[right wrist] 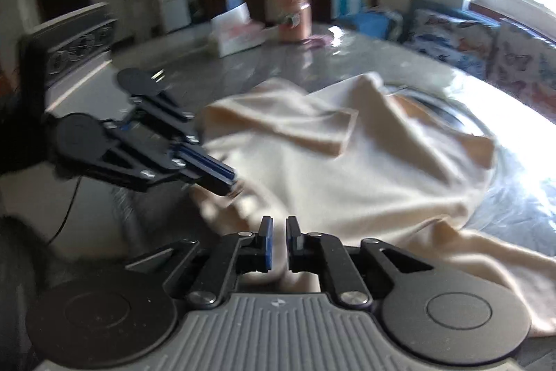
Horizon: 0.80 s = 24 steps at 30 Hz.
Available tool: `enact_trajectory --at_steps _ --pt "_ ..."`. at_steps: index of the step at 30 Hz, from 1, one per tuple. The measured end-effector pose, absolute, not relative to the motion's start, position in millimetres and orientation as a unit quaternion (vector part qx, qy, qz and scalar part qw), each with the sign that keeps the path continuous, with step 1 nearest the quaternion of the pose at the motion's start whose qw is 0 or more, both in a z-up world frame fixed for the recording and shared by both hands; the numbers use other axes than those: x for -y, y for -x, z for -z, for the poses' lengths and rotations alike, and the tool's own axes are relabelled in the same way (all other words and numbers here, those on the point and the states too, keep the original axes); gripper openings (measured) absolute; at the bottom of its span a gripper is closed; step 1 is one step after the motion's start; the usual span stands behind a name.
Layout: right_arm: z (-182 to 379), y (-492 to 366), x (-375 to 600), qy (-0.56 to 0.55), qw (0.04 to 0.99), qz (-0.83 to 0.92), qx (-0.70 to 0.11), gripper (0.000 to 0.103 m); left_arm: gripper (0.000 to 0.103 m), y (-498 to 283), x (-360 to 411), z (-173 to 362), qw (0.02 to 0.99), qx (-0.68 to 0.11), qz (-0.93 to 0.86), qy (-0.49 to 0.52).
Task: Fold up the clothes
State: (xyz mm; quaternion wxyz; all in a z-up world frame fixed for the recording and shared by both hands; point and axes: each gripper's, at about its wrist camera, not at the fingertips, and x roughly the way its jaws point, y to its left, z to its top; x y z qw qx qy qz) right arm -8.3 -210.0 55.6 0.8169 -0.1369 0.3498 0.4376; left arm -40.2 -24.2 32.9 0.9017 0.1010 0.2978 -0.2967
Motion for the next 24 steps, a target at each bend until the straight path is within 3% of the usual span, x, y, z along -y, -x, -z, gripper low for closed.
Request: enact_trajectory --at_steps 3,5,8,11,14,15,17,24 --pt "-44.9 -5.1 201.2 0.125 0.820 -0.429 -0.358 0.009 0.018 18.3 26.0 -34.3 0.920 -0.292 0.237 -0.109" --pt "-34.5 -8.8 193.6 0.128 0.815 -0.429 -0.368 0.009 0.033 2.5 32.0 -28.9 0.924 -0.294 0.213 -0.120" --pt "-23.5 -8.5 186.6 0.140 0.811 -0.427 -0.374 0.010 0.041 -15.5 44.6 -17.1 0.924 -0.292 0.190 -0.156" --pt "-20.7 -9.0 188.1 0.131 0.813 -0.423 -0.377 0.011 0.041 -31.5 54.2 -3.6 0.920 -0.301 0.179 -0.174" --pt "-19.7 -9.9 189.5 0.124 0.814 -0.422 -0.379 0.011 0.037 -43.3 55.3 6.8 0.920 -0.308 0.173 -0.168" --pt "-19.2 -9.4 189.7 0.123 0.815 -0.422 -0.379 0.012 0.032 -45.4 53.3 6.8 0.922 -0.310 0.169 -0.162" --pt "-18.9 -9.4 189.4 0.121 0.815 -0.421 -0.379 0.012 0.008 -47.8 47.2 5.0 0.925 -0.314 0.158 -0.148" --pt "-18.8 -9.4 187.2 0.124 0.817 -0.419 -0.377 0.012 0.003 -34.2 -12.9 -30.1 0.957 -0.272 0.072 -0.076"
